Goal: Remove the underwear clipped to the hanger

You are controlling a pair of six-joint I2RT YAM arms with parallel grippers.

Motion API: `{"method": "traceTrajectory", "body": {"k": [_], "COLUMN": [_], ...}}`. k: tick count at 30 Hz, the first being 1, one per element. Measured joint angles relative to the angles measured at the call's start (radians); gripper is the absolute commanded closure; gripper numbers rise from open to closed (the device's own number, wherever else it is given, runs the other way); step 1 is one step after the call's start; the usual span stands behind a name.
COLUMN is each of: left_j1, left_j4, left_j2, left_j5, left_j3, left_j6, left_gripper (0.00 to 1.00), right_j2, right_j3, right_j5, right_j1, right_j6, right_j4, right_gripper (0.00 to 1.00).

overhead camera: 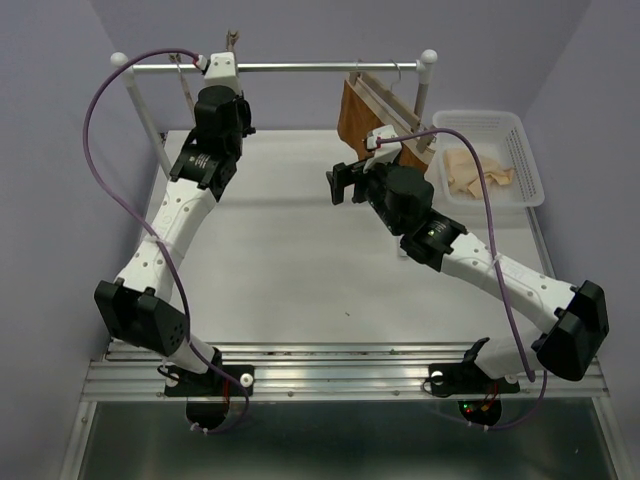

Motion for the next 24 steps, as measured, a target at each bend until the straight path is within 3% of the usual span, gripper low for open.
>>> {"method": "traceTrajectory", "body": {"k": [13, 15, 19, 20, 21, 22, 24], "left_j1": [0.012, 0.012, 0.012, 0.012, 0.012, 0.012, 0.012], "left_j4": [-0.028, -0.029, -0.029, -0.027, -0.028, -0.033, -0.034], "left_j2": [0.027, 0.027, 0.027, 0.027, 0.025, 0.025, 0.024], "left_j5": [0.024, 0.023, 0.025, 0.026, 0.027, 0.026, 0.03], "left_j3": [0.0, 0.0, -0.002, -0.005, -0.008, -0.01, -0.019], "left_j6": [0.002, -0.001, -0.007, -0.012, -0.017, -0.026, -0.024], "left_gripper": [1.0, 0.95, 0.65, 0.47, 0.38, 0.19, 0.16], "right_j2": [0.002, 0.002, 0.002, 0.002, 0.002, 0.002, 0.002], "right_j3": [0.0, 0.0, 0.0, 0.0, 0.0, 0.0, 0.0], "right_j5": [0.0, 0.0, 0.0, -0.001, -0.001, -0.001, -0.002], "right_j1": [0.0, 0.0, 0.0, 0.0, 0.0, 0.0, 0.0], "right_j6": [0.0, 0.0, 0.0, 0.0, 0.0, 0.0, 0.0], "right_j4": [0.0, 0.0, 0.0, 0.0, 0.0, 0.0, 0.0], "right_gripper": [0.0, 0.0, 0.0, 0.0, 0.0, 0.0, 0.0]}}
